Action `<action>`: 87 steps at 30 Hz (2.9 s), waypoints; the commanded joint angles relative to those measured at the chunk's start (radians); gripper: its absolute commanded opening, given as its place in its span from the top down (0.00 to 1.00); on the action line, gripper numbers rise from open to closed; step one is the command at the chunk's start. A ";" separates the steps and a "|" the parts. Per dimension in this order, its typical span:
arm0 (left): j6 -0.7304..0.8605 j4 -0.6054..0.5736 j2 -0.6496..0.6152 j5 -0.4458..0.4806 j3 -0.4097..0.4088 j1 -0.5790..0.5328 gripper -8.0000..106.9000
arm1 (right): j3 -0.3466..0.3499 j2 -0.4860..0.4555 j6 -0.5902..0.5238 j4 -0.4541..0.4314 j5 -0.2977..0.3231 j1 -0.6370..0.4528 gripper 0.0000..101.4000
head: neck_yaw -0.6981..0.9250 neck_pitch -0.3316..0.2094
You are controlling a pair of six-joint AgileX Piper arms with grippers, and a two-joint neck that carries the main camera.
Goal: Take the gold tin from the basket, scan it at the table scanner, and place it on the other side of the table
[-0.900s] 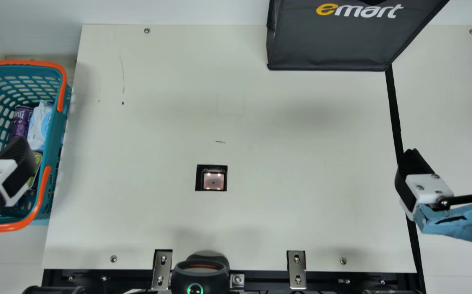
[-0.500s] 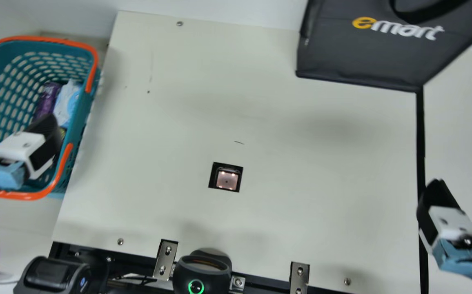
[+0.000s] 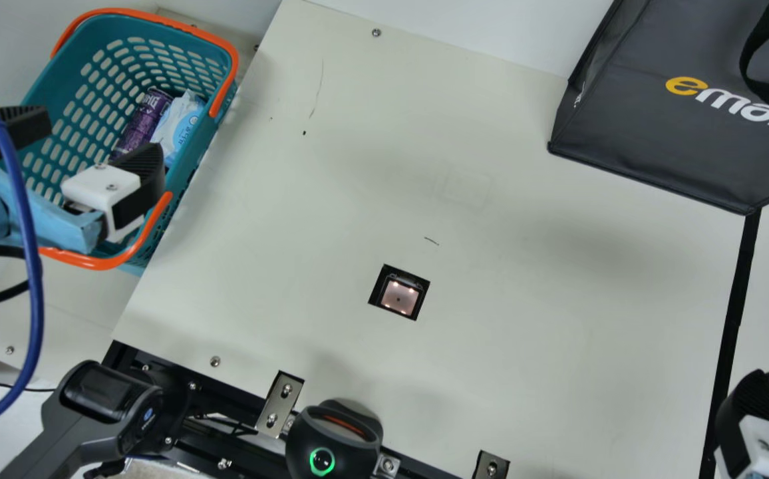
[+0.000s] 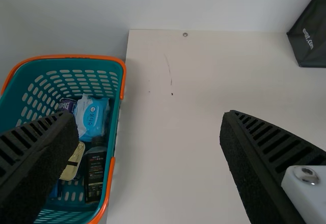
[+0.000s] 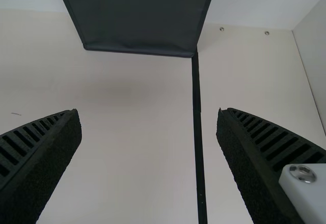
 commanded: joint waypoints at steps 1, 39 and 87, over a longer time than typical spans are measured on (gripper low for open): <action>0.000 0.000 0.000 0.000 0.000 0.000 0.15 | 0.000 0.000 0.000 0.000 0.000 0.000 0.06 | 0.004 -0.030; 0.154 -0.077 0.316 -0.141 0.023 0.508 0.15 | 0.000 0.000 0.000 0.001 0.000 0.000 0.06 | 0.004 -0.030; 0.862 -0.216 0.905 -0.181 -0.135 0.718 0.15 | 0.000 0.000 0.000 0.000 0.000 0.000 0.06 | 0.004 -0.030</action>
